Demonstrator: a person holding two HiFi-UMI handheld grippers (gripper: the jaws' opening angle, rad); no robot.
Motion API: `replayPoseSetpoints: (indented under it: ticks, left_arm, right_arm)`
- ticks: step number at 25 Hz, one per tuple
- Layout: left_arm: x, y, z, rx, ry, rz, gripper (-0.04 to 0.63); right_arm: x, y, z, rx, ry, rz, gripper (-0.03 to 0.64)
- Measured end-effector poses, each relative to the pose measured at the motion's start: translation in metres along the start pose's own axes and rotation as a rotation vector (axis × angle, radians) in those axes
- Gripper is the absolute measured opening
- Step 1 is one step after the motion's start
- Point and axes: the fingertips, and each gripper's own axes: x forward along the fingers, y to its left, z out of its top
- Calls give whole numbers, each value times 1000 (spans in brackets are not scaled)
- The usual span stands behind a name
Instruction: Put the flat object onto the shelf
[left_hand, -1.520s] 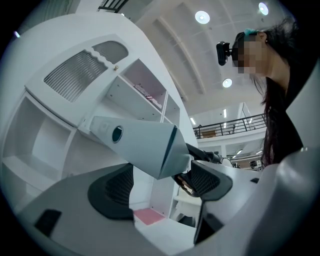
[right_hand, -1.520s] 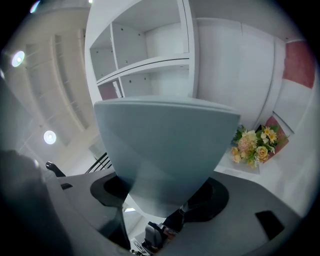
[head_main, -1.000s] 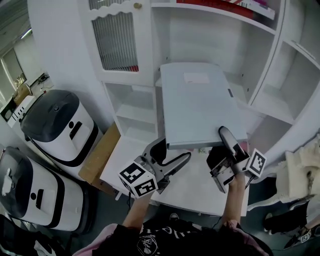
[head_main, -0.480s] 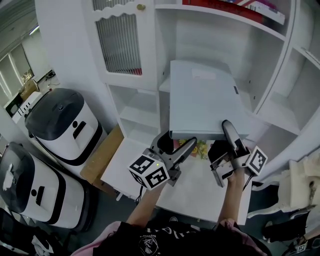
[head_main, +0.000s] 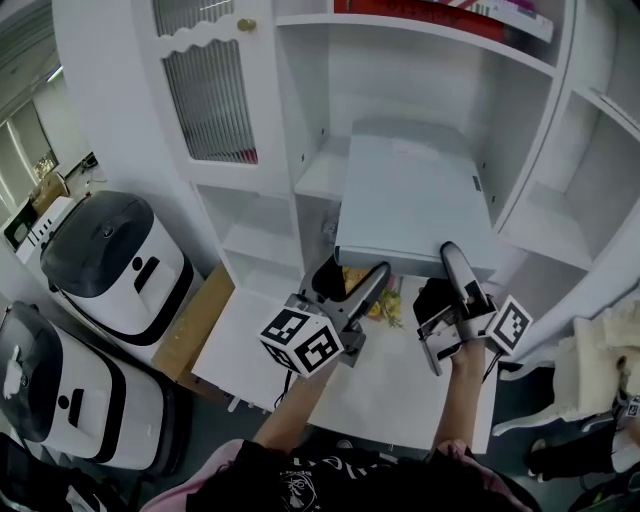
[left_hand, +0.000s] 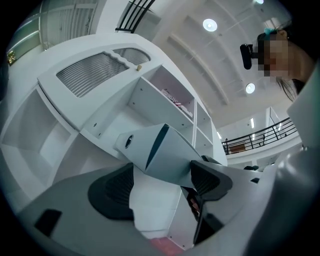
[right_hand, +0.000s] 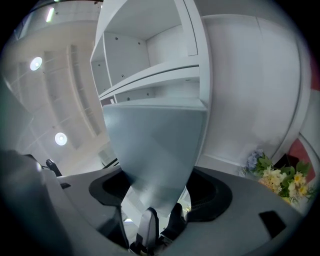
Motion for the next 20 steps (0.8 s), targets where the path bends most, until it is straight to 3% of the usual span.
replayPoseSetpoints:
  ticks: [7, 14, 20]
  left_arm:
    - [23, 1, -1, 49, 6, 11, 370]
    - [42, 4, 11, 25, -45, 16, 370]
    - [60, 17, 10, 32, 4, 4, 370]
  right_arm:
    - [-8, -1, 15, -71, -36, -31, 324]
    - [-15, 5, 18, -4, -60, 18, 322]
    - [-32, -13, 3, 11, -41, -45, 322]
